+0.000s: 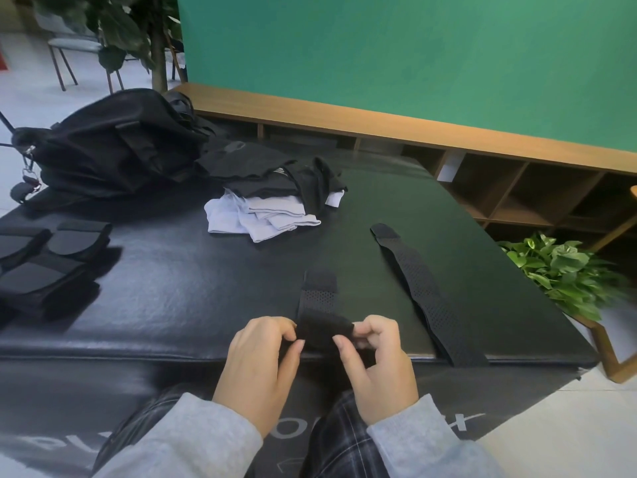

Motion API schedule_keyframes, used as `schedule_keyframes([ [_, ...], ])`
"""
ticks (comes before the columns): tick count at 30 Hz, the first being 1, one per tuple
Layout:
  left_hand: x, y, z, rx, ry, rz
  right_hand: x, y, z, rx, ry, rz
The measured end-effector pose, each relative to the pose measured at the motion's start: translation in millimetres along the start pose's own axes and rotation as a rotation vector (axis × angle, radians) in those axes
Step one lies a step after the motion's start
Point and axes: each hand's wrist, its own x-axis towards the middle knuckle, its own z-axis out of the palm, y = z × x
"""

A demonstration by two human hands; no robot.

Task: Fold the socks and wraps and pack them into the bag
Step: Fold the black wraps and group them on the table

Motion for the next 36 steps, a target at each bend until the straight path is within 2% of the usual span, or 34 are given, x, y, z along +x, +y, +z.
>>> schedule_keyframes([
  [4, 1, 0, 1, 0.083, 0.061, 0.116, 2, -1, -1, -0.051, -0.024, -0.027],
  [8, 0, -6, 6, 0.15, 0.054, 0.141, 5, 5, 3, -0.154, -0.073, -0.054],
  [13, -1, -12, 9, 0.217, 0.035, 0.172, 8, 16, 9, -0.277, 0.026, -0.226],
  [17, -1, -10, 12, 0.268, 0.036, 0.144, 8, 21, 10, -0.316, 0.046, -0.233],
  [21, 1, -6, 9, 0.305, -0.038, 0.137, 8, 19, 11, -0.349, 0.044, -0.238],
  [26, 2, -8, 9, 0.324, -0.088, 0.124, 6, 15, 11, -0.378, -0.039, -0.304],
  [36, 9, -9, -1, 0.278, 0.001, -0.009, 6, 7, 15, -0.32, -0.179, -0.379],
])
